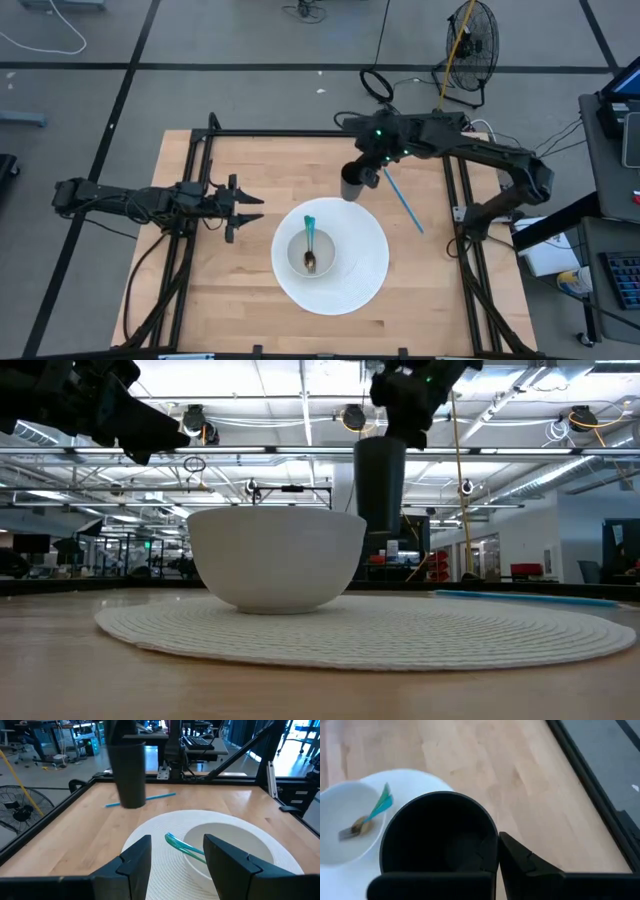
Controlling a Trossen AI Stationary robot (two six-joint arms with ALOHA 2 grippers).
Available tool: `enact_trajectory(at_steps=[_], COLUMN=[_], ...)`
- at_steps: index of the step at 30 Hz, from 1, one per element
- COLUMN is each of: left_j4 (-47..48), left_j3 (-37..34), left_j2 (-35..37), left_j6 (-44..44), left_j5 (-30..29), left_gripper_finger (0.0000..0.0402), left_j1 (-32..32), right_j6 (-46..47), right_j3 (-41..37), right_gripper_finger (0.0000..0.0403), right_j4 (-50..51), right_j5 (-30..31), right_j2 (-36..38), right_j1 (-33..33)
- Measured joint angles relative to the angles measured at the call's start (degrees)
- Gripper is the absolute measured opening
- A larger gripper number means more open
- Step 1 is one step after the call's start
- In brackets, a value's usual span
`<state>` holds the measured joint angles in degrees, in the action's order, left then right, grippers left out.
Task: Pick & Place Utensil
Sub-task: Put the black cup on the white mat to the right of the white bowl
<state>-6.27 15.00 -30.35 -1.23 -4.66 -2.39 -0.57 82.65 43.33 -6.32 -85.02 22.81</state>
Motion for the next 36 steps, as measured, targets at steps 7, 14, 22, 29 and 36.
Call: enact_trajectory(at_steps=[7,14,22,29,36], left_j4=[-0.26,-1.5,-1.5,-1.5,-1.52], left_j3=[0.0,0.02,0.02,0.02,0.02], left_j2=[-0.02,0.0,0.0,0.0,-0.01], left_j6=[-0.33,-0.55,-0.57,-0.56,-0.55], left_j5=[0.0,0.0,0.02,0.0,0.0], left_gripper_finger=[0.0186,0.0186,0.0186,0.0186,0.0186], left_j1=[0.0,0.02,-0.01,0.0,0.01], right_j6=[3.77,8.29,13.5,17.37,18.16], right_j3=[0.0,0.0,-0.71,-5.95,-11.26], right_gripper_finger=[0.0,0.0,0.0,0.0,0.0], right_j4=[6.26,9.44,8.42,2.44,-3.7], right_j5=[5.47,9.51,12.19,12.25,12.22], right_j2=[2.95,3.05,1.69,1.52,1.53], right_j1=[-6.72,-14.97,-24.12,-29.02,-30.87])
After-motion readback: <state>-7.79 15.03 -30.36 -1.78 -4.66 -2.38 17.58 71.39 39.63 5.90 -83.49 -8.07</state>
